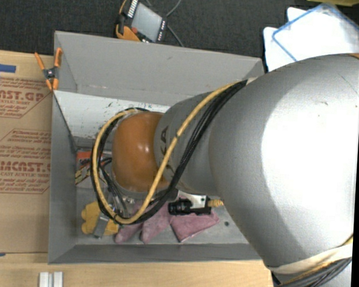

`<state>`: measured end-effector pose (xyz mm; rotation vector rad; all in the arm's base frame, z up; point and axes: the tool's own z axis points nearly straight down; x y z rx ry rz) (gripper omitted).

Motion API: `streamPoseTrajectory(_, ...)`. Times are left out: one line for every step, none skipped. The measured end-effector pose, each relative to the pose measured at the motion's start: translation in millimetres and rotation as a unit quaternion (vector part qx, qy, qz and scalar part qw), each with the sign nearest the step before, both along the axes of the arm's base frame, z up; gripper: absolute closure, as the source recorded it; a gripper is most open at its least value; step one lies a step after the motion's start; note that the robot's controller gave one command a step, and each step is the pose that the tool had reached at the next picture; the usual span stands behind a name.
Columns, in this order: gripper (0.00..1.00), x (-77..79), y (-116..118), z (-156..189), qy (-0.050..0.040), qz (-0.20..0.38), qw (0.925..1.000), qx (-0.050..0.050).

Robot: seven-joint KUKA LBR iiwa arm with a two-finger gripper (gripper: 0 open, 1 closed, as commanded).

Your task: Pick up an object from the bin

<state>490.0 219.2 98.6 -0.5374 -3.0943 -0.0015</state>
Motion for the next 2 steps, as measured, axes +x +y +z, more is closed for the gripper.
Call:
streamPoseTrajectory(0.00,-8.2,17.6,-27.9,-0.0090,0.158,0.9873,0.003)
streamPoseTrajectory(1.00,-0.8,-1.3,-27.3,-0.0023,-0.101,0.9949,0.002)
